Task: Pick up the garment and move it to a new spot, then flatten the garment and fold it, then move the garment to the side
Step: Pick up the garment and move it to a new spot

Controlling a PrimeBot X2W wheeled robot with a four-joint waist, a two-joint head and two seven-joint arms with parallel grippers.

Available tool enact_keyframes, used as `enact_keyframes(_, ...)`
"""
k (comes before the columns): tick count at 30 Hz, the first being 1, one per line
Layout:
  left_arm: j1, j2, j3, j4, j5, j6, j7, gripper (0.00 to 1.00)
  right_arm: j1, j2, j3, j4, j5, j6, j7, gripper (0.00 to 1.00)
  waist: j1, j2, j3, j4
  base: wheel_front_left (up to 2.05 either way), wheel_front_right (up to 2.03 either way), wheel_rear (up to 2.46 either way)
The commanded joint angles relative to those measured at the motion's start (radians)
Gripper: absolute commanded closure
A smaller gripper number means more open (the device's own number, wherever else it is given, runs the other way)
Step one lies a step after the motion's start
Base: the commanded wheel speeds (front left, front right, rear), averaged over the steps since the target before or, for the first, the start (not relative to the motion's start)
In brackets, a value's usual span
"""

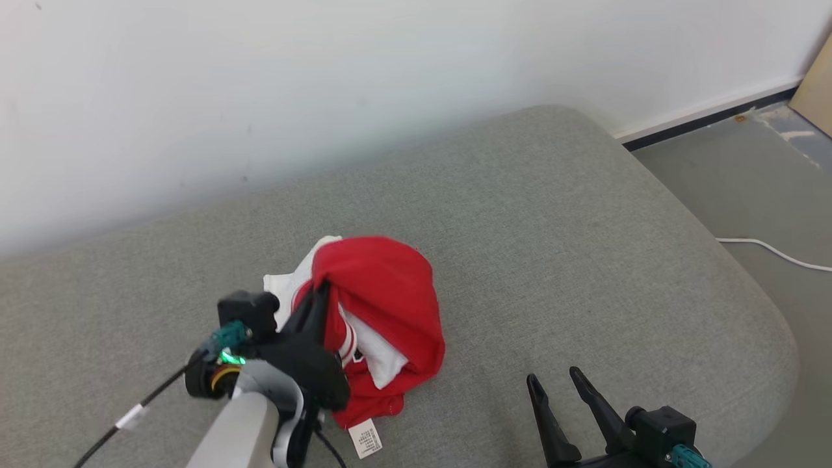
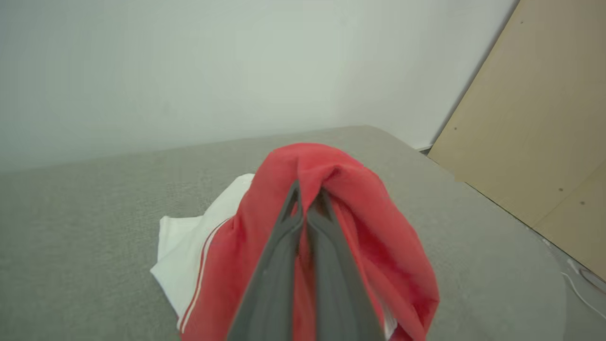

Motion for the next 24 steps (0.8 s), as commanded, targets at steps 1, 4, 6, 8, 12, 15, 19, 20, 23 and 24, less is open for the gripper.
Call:
enact_keyframes(1, 0.01, -0.005, -0.016, 0.04, -0.011, -0.004, -0.019, 0.83, 0.007, -0.005, 0.002, -0.005, 0.004, -0.002, 0.004, 0.0, -0.0001, 0.0, -0.006, 0.009, 0.0, 0.0, 0.0)
enact_keyframes(4, 0.013, -0.007, -0.042, 0.102, -0.04, -0.012, -0.038, 0.0, 0.014, -0.006, 0.001, -0.004, 0.009, -0.002, 0.006, 0.0, -0.0001, 0.0, -0.016, 0.027, 0.0, 0.0, 0.0)
enact_keyframes(6, 0.017, -0.009, -0.058, 0.126, -0.059, -0.022, -0.047, 0.0, 0.019, -0.007, -0.003, -0.002, 0.011, -0.002, 0.004, 0.0, -0.0001, 0.0, -0.024, 0.044, 0.0, 0.0, 0.0)
enact_keyframes(8, 0.032, -0.01, -0.072, 0.14, -0.088, -0.027, -0.054, 0.0, 0.024, -0.008, -0.011, -0.001, 0.011, -0.002, 0.002, 0.0, -0.0001, 0.0, -0.035, 0.064, 0.0, 0.0, 0.0)
enact_keyframes(12, 0.076, -0.01, -0.1, 0.114, -0.122, -0.037, -0.076, 0.0, 0.053, -0.012, -0.033, -0.006, 0.008, -0.002, 0.0, 0.0, -0.0001, 0.0, -0.057, 0.115, 0.0, 0.0, 0.0)
enact_keyframes(15, 0.13, 0.003, -0.092, 0.061, -0.131, -0.034, -0.113, 0.0, 0.069, -0.014, -0.052, -0.015, 0.004, -0.002, 0.001, 0.0, -0.0001, 0.0, -0.071, 0.156, 0.0, 0.0, 0.0)
enact_keyframes(19, 0.224, 0.029, -0.038, -0.045, -0.115, -0.002, -0.148, 0.0, 0.088, -0.014, -0.072, -0.028, -0.005, -0.002, 0.007, 0.0, -0.0001, 0.0, -0.088, 0.204, 0.0, 0.0, 0.0)
enact_keyframes(20, 0.251, 0.033, -0.025, -0.078, -0.104, 0.004, -0.15, 0.0, 0.091, -0.014, -0.077, -0.031, -0.008, -0.002, 0.009, 0.0, -0.0001, 0.0, -0.091, 0.215, 0.0, 0.0, 0.0)
enact_keyframes(23, 0.304, 0.043, 0.021, -0.175, -0.072, 0.016, -0.152, 0.0, 0.1, -0.015, -0.089, -0.038, -0.012, -0.002, 0.011, 0.0, -0.0001, 0.0, -0.098, 0.238, 0.0, 0.0, 0.0)
enact_keyframes(24, 0.339, 0.044, 0.047, -0.221, -0.055, 0.022, -0.151, 0.0, 0.104, -0.016, -0.096, -0.042, -0.015, -0.002, 0.012, 0.0, -0.0001, 0.0, -0.1, 0.248, 0.0, 0.0, 0.0)
